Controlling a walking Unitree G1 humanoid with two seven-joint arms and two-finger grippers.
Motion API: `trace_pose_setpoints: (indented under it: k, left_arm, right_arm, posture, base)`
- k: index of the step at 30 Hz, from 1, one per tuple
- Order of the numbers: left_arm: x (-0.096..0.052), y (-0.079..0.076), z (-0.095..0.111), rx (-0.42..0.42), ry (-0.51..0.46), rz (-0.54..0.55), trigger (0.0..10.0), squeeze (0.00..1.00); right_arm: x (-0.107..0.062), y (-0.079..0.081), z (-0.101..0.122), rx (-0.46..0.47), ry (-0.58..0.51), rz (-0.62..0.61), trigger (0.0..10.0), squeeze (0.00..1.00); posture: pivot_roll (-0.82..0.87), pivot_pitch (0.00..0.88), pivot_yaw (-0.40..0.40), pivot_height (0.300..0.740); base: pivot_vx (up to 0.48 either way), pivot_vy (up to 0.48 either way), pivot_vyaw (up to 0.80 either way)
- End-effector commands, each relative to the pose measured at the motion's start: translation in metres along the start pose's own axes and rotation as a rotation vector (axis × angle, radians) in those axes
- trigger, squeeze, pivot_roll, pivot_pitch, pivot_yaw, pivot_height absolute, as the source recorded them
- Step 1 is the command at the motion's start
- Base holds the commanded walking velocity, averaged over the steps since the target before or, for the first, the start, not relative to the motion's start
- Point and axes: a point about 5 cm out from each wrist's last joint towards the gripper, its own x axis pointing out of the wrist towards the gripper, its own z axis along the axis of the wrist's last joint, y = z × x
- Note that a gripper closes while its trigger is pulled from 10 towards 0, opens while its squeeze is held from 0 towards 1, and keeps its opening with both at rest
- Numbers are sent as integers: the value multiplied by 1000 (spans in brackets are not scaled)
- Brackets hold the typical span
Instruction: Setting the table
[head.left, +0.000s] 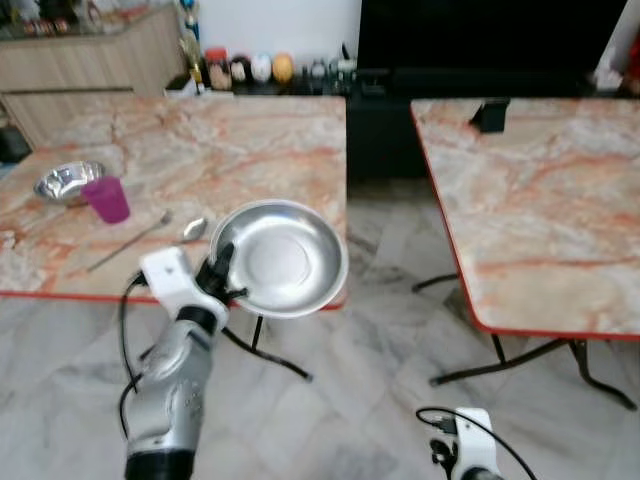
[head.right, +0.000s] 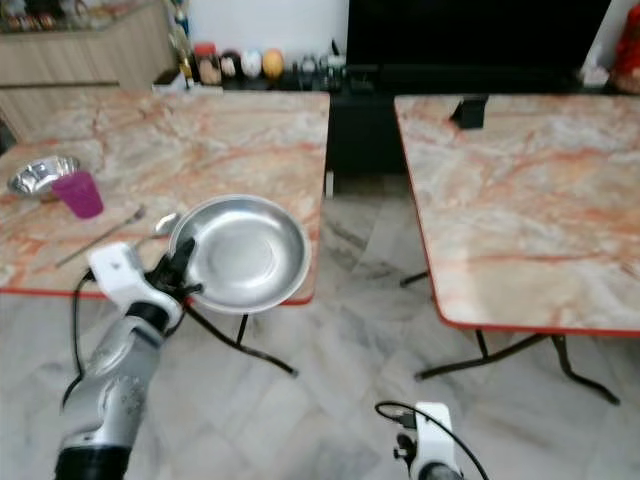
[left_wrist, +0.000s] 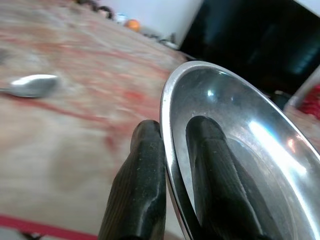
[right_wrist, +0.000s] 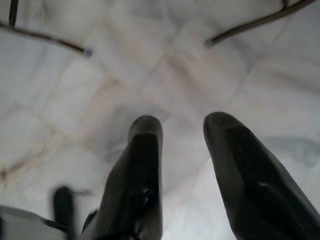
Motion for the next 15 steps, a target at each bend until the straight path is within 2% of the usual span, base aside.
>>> trace_pose_setpoints:
  k: [1, 6, 15]
  left_arm:
    - [1, 5, 7, 16, -20, 10, 10000, 0]
    - [1, 5, 7, 19, -18, 4, 10000, 0]
    - [1, 3, 5, 16, -10, -6, 10000, 0]
  right_arm:
    - [1, 13, -3, 4, 6, 20, 10000, 0]
    - [1, 25, -6, 3, 10, 30, 10000, 0]
    - [1, 19, -6, 5, 9, 22, 10000, 0]
  posture:
    - [-49, 0, 10, 740]
    - [-53, 0, 15, 740]
    - [-56, 0, 18, 740]
  base:
    - [0, -401, 0]
    - [0, -399, 0]
    - [0, -400, 0]
